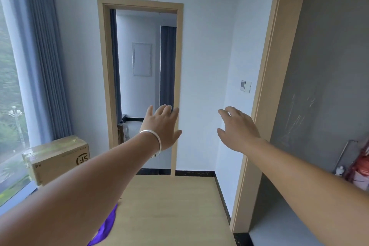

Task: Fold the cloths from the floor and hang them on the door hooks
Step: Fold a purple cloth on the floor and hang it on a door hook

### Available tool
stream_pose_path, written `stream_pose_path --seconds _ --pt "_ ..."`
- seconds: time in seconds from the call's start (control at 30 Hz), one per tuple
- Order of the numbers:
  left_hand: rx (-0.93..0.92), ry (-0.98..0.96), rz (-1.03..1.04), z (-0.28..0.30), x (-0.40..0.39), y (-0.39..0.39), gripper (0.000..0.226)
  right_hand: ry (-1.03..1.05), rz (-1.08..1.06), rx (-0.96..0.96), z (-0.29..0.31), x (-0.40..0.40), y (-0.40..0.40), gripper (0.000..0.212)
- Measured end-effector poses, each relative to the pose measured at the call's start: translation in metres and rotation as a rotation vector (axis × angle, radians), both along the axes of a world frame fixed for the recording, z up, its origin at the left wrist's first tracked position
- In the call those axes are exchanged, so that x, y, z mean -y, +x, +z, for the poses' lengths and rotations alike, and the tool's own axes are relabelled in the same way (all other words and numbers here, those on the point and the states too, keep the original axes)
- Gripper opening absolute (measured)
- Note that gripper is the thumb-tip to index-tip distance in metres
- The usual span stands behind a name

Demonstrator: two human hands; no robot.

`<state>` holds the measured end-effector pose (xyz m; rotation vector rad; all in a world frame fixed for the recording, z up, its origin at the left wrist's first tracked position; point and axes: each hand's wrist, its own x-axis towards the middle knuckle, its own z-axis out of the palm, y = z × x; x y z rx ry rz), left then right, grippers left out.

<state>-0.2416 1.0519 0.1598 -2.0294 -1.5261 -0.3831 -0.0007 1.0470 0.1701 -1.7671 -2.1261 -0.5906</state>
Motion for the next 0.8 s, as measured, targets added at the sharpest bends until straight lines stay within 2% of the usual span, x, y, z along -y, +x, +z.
stream_pose_path --seconds 0.27,0.8 --pt "-0.012 -0.049 0.013 -0.012 -0.107 0.031 0.07 -0.037 0.003 -0.026 -0.017 -0.105 0.033 0.058" --pt "-0.014 -0.088 0.084 -0.011 -0.342 0.162 0.071 -0.011 0.093 -0.001 -0.013 -0.351 0.153 0.058"
